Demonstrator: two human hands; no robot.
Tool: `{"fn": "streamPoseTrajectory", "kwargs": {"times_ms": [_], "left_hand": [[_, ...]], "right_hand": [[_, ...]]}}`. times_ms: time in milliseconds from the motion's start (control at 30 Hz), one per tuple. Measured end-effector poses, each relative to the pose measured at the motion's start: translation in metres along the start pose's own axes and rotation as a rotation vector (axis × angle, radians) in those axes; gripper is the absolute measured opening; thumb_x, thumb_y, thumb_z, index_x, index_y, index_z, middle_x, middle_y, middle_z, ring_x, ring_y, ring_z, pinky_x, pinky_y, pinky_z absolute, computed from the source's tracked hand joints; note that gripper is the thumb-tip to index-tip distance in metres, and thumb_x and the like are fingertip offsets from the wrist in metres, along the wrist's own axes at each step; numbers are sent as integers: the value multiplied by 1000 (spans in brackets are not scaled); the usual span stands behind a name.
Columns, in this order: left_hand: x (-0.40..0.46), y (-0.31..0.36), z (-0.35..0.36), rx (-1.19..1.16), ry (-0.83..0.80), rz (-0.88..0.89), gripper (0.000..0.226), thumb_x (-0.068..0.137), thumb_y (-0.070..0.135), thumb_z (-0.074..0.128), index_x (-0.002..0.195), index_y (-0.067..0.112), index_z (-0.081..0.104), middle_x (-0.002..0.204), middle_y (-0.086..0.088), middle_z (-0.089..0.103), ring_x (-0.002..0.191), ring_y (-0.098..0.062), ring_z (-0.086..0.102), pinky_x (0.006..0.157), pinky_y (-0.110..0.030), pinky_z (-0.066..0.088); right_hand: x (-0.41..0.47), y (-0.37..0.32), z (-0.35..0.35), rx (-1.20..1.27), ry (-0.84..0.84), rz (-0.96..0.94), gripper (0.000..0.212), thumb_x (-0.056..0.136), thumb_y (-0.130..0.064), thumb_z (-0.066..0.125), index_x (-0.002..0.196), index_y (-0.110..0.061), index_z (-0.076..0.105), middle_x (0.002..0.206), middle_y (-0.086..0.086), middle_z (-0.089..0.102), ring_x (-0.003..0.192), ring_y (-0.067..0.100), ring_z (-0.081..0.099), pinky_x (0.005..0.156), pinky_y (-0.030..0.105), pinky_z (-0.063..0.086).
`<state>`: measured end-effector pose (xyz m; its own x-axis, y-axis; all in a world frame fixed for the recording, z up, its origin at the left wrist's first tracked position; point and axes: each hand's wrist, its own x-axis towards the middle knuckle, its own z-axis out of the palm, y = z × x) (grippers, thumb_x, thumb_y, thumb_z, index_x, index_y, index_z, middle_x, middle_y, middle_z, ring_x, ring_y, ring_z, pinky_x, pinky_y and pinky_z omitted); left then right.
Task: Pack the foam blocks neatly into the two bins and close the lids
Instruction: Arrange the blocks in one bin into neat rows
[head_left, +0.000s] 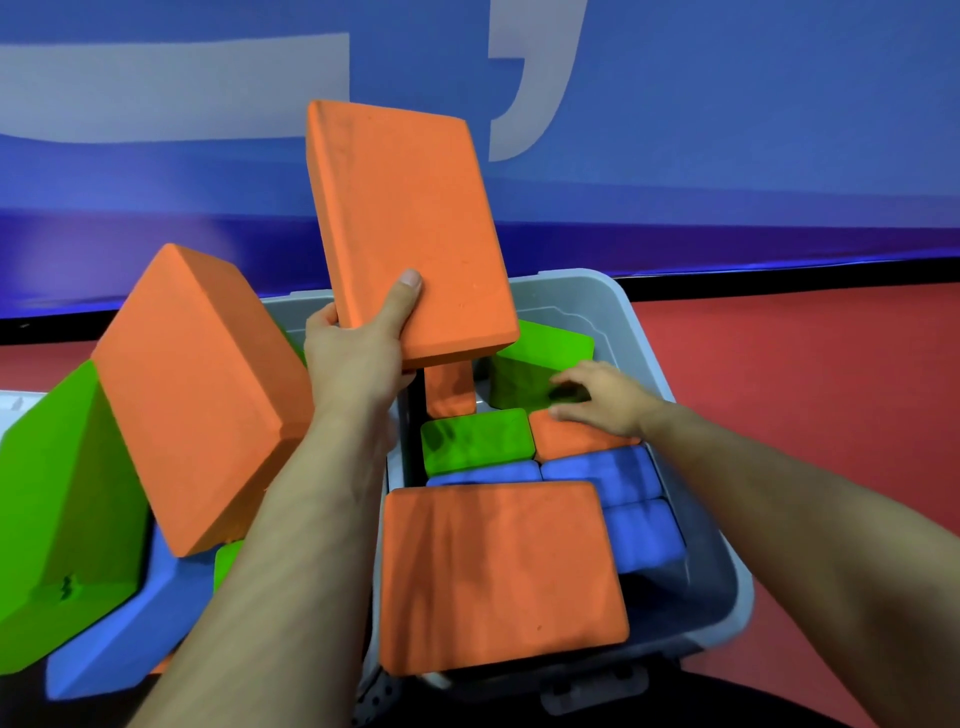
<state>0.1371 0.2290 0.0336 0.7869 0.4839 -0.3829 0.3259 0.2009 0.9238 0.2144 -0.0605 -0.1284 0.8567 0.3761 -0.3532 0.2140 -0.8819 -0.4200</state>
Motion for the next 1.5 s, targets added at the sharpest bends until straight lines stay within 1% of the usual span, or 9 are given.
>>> {"fn": "streamPoseTrajectory", "kwargs": {"times_ms": [200,333,533,800,1000,1133,1267,1400,1500], "left_hand": [[4,-6,1,7,46,24,88,60,62,89,130,17,60,111,5,74,94,-15,75,77,-39,63],[11,-11,4,53,96,49,96,54,66,88,133,21,56,116,6,72,97,-14,73,90,-44,60],[18,-20,12,74,141,58,102,52,69,87,134,19,54,114,6,72,97,-14,73,90,-46,60],[14,-18,13,76,140,56,94,61,61,89,135,21,49,113,9,68,98,-12,72,92,-43,59],[9,-13,10,65,117,58,95,63,57,91,139,19,49,115,8,69,97,-12,72,91,-41,60],[11,-13,7,52,119,54,93,59,62,90,134,21,53,115,9,70,98,-13,73,91,-43,59],[12,-15,9,36,112,38,95,58,63,90,133,19,53,114,8,71,98,-13,73,90,-42,59],[11,-16,12,-9,71,-16,103,49,70,90,132,18,59,113,6,74,96,-15,75,82,-42,62],[5,-14,19,-99,1,-107,71,70,56,87,123,15,63,108,2,76,94,-17,76,73,-43,65]], "right_hand": [[31,-13,-24,-134,186,30,63,88,-56,69,141,-25,55,144,1,46,135,25,41,110,41,35],[59,-22,-24,-188,136,37,77,85,-60,71,147,-22,48,154,2,43,142,27,39,114,41,32],[91,-22,-7,-106,102,103,94,78,-65,75,152,-23,36,148,8,50,135,33,48,110,44,40],[79,-5,-34,-93,-52,-86,82,79,-48,83,147,-26,44,145,1,53,130,25,50,107,37,39],[61,7,-48,-81,-205,-62,80,72,-45,89,139,-38,47,135,-5,58,119,21,55,101,40,45],[53,12,-29,-11,-267,-40,70,82,-38,83,143,-30,48,137,-1,58,123,21,56,103,33,43],[51,14,-18,35,-258,-18,71,88,-39,77,149,-30,43,146,0,53,134,22,48,111,35,37],[42,1,-19,-58,-205,-8,77,92,-50,69,157,-27,34,165,-1,30,155,22,17,127,45,6],[19,-36,-24,436,22,45,70,93,-47,69,154,-26,40,158,-2,43,145,14,39,123,42,27]]}}
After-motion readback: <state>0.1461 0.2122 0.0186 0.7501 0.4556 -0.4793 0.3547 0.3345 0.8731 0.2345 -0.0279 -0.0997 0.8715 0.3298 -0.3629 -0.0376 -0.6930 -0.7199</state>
